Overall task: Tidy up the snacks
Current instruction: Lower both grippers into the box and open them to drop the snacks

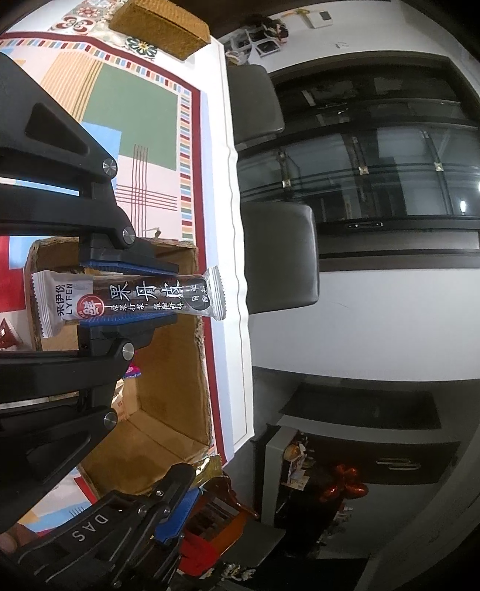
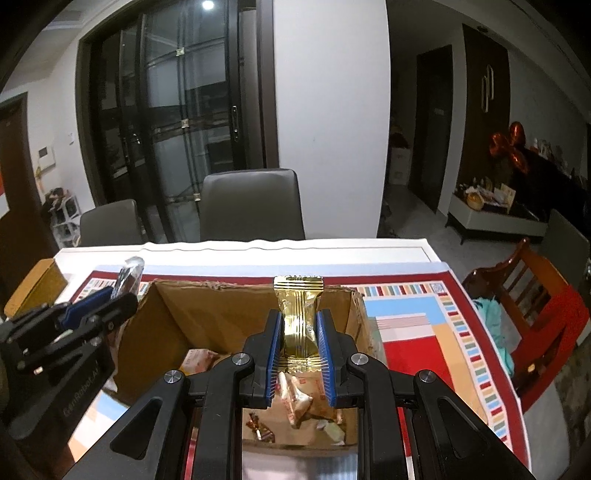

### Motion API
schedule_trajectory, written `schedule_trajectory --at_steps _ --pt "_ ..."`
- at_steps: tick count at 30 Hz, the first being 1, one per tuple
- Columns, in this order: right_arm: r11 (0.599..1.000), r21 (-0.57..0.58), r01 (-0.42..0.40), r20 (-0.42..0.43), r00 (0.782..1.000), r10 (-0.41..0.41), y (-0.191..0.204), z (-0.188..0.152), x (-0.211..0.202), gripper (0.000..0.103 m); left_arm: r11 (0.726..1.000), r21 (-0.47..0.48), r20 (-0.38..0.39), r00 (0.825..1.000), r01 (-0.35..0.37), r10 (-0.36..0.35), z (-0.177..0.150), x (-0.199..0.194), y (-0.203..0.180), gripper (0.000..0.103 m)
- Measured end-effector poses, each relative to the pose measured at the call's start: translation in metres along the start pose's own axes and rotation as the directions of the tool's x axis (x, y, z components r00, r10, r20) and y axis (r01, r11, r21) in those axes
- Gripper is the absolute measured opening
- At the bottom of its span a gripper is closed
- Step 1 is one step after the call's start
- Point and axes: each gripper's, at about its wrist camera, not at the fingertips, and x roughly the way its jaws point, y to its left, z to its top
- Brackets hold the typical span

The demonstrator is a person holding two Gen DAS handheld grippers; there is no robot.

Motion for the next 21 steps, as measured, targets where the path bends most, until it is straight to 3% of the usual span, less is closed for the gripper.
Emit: schedule_trajectory --at_steps 14,17,19,21 --pt "1.0 0.004 0.021 -0.037 0.999 -0.021 0.002 -0.001 0.015 0.021 1.0 -0.017 -0.029 1.0 0.002 -0.002 0.0 0.012 0.001 0.02" --pt "1.0 -0.01 0.027 -0.029 0.999 -0.027 0.003 -0.001 0.013 0.022 1.0 -0.012 -0.026 1.0 -0.009 0.009 0.001 0.01 0.002 0.026" --pt "0.999 -0.021 0.032 -0.025 0.999 -0.033 0.004 -0.001 0.012 0.032 1.0 -0.012 -0.018 1.0 -0.013 0.013 0.001 0.008 0.002 0.038" --pt "0.999 -0.017 0.037 -0.014 0.999 -0.037 0.004 -0.001 0.009 0.052 1.0 -0.008 -0.011 1.0 -0.02 0.02 -0.001 0.007 0.002 0.043"
